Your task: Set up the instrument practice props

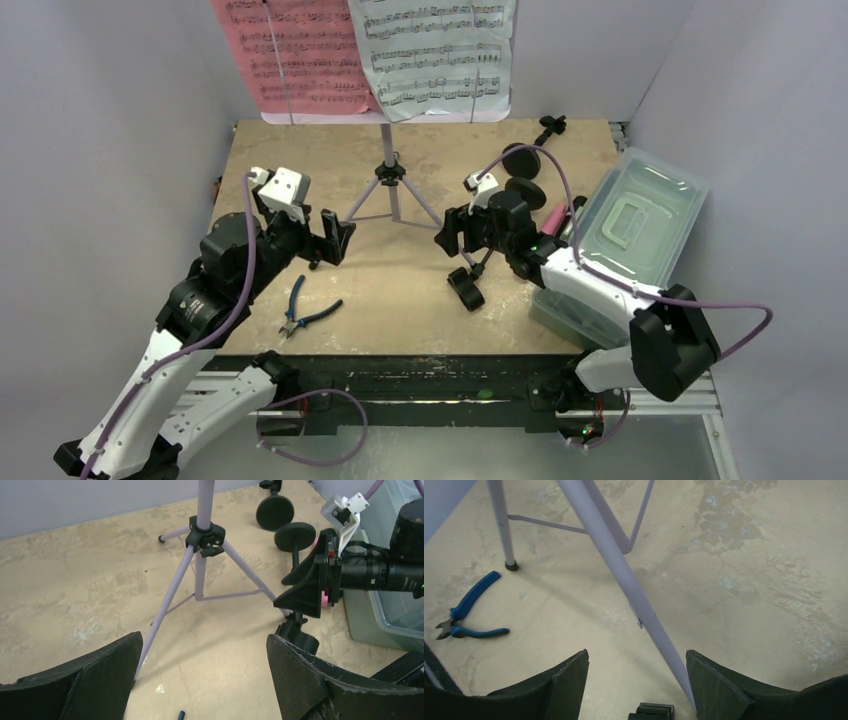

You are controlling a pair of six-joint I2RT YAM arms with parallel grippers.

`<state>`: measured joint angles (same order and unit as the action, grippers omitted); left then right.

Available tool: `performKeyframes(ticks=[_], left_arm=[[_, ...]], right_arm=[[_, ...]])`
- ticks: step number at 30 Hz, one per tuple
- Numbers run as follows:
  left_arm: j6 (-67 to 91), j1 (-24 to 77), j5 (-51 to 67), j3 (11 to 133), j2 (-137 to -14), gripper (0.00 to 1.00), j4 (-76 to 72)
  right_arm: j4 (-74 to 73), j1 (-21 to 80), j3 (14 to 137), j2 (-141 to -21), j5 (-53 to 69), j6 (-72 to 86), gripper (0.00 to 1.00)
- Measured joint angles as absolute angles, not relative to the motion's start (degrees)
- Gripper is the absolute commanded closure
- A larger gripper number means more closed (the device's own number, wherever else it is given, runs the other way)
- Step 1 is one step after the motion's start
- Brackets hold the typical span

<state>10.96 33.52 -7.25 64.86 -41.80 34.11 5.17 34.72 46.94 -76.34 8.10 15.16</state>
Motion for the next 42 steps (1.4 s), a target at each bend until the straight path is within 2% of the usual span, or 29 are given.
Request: performKeyframes(ticks=[20, 32, 42], left_arm=[[7.8, 33.5, -9.6, 49.3, -34.4, 0.01, 28.1], [7.9, 33.5, -12.1, 47.6, -32.3, 0.01, 27.2], [8.0, 33.5, -12.7, 48.8, -32.2, 0.00, 27.7]], right_arm=[[14.5, 35.5, 53.0, -91.7, 7.1, 9.3, 0.56], [21.5, 40.9, 57.0, -98.6, 2.5, 10.1, 0.90], [28.6, 46.2, 63.2, -106.9, -3.3, 13.3, 0.92]])
